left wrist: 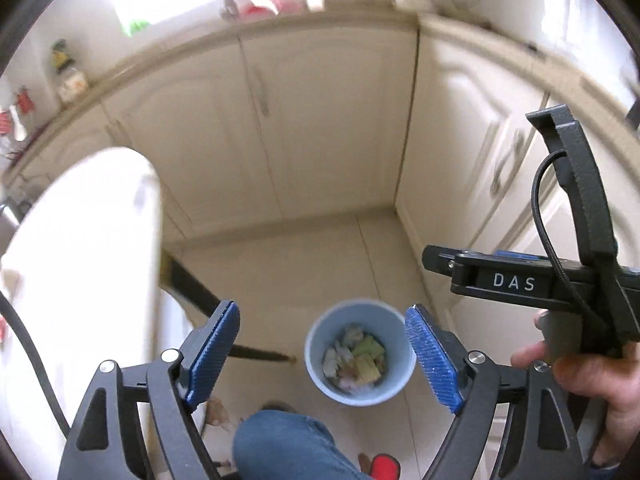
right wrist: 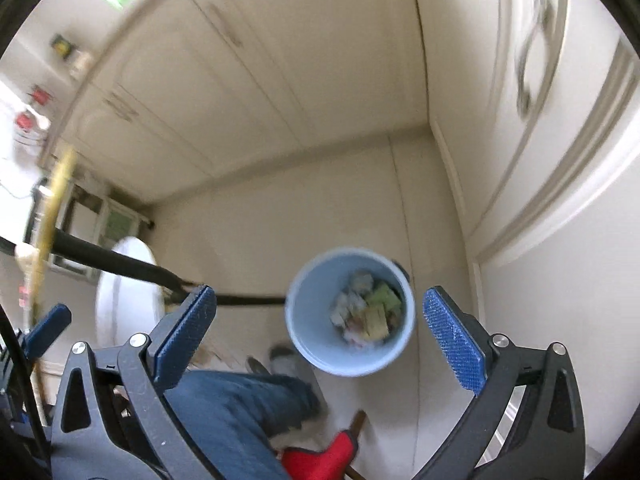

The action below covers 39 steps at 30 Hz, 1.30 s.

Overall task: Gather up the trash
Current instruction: 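Bring both tools back over the table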

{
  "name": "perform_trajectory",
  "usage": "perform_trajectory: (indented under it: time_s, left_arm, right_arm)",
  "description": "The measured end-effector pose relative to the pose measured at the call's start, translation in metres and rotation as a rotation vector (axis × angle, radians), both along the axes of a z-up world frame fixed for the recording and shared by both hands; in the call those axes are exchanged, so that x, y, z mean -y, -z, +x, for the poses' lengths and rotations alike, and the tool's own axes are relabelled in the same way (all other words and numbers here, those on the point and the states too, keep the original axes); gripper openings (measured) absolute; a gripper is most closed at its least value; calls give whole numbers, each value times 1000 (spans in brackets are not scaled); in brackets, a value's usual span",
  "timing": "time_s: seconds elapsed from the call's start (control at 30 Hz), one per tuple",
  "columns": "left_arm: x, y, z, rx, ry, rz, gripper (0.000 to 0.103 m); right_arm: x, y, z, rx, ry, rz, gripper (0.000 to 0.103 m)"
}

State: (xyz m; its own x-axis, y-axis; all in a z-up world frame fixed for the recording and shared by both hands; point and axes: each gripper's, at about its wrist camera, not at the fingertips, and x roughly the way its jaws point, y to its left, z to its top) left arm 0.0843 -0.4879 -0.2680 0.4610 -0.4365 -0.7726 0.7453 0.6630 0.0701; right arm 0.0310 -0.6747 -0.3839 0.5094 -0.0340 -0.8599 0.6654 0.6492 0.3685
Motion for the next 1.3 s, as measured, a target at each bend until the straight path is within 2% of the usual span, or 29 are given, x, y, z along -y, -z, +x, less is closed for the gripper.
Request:
perform_trajectory:
  time_s: [0.1,0.37,0.6,0.67,0.77,0.9,0.93,1.13,1.3]
  left_arm:
    - [-33,-26,-9,54,-60,-79,94]
    - [-142,-68,-11,149,-310,-205,102]
    - [-236,-79,-8,177,-527,-274,102]
    - [-255,-92,-9,181,-574,-288,102]
    - [-288,-105,-18,194,-642,-307,102]
    - [-324,-119,-26,212,-734,-306,102]
    - [-327,-128,-31,213,-748,-309,102]
    - [-348,-137,-31,218,-840,-316,102]
    - [-354,-138,-17,223,-853,-325,102]
  right_arm:
    - [-20,-43,10,77,-46,-55,103]
    - [-104,-148,65,260,-229,-190,103]
    - [-187,-211,105,372,-374,-270,103]
    - [-209,-224,115,396,-416,-287,103]
    - [-245,-240,130,439,-486,-310,103]
    - [-286,-245,145,474,-568,-339,103]
    - [-297,-246,150,477,-587,-342,103]
    - [-339,-242,176,486,-684,-338,103]
    - [-353,-237,190,471,-720,-349,103]
